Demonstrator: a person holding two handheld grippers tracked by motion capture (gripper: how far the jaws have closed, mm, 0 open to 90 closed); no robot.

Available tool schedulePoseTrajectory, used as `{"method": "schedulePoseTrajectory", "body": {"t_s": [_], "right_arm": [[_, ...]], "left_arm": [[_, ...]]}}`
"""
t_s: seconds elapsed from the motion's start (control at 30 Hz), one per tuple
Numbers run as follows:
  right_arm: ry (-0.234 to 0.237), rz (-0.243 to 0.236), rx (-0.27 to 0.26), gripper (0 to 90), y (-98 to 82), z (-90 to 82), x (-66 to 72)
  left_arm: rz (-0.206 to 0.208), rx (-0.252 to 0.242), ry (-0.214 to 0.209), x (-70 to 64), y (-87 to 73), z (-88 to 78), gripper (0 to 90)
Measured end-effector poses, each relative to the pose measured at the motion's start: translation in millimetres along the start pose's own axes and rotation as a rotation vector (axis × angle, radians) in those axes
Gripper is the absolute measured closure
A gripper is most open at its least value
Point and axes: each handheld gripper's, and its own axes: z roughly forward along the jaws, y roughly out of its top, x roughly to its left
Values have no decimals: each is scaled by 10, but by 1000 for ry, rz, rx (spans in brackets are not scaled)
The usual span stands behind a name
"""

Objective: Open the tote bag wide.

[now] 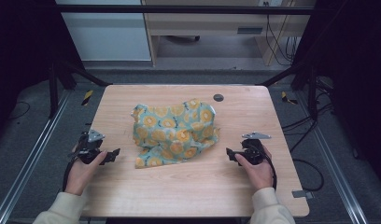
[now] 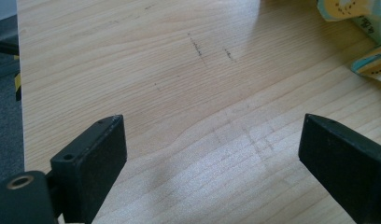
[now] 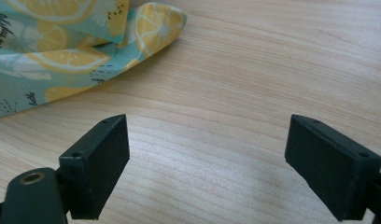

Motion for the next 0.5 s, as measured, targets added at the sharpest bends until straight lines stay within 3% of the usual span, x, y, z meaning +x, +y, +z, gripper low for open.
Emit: {"method": "schedulePoseTrajectory", "body": {"t_s": [0.2,0.5], "right_arm": [[11,-10,-2,129,61,-48,44],[34,-86,-8,117,259,-90,216]], "left_arm": [[3,26,0,-11,-10,16,79],[17,33,-1,-59,-4,0,81]]}}
